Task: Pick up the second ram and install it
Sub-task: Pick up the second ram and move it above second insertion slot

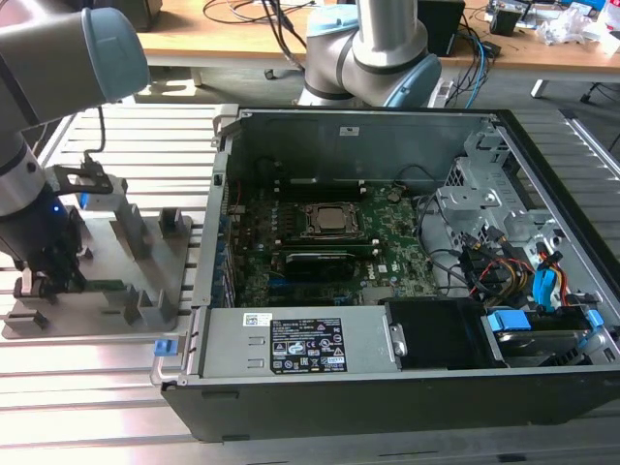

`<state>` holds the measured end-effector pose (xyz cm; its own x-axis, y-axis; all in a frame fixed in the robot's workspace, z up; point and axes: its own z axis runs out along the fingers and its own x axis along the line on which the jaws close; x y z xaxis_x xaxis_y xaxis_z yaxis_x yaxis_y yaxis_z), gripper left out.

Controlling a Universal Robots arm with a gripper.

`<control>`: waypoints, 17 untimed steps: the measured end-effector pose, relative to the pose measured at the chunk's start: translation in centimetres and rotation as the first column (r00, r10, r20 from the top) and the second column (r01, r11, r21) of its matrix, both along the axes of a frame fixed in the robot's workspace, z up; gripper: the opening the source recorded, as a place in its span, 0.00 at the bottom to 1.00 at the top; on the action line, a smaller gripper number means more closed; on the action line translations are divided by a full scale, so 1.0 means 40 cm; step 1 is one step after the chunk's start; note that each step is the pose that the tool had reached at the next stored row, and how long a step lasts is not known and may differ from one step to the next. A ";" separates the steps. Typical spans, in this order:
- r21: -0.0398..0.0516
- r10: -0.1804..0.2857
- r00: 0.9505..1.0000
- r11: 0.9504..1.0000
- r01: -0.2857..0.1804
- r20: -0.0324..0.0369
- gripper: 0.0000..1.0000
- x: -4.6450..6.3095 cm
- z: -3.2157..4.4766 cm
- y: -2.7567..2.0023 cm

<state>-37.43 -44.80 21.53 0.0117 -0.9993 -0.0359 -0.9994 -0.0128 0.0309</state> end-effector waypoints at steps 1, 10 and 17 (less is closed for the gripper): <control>0.000 0.000 1.000 1.000 0.000 0.000 0.14 0.000 0.003 0.000; 0.000 0.000 1.000 1.000 0.000 0.000 0.14 0.000 0.029 0.000; 0.000 0.000 1.000 1.000 0.000 0.000 0.14 0.000 0.046 0.000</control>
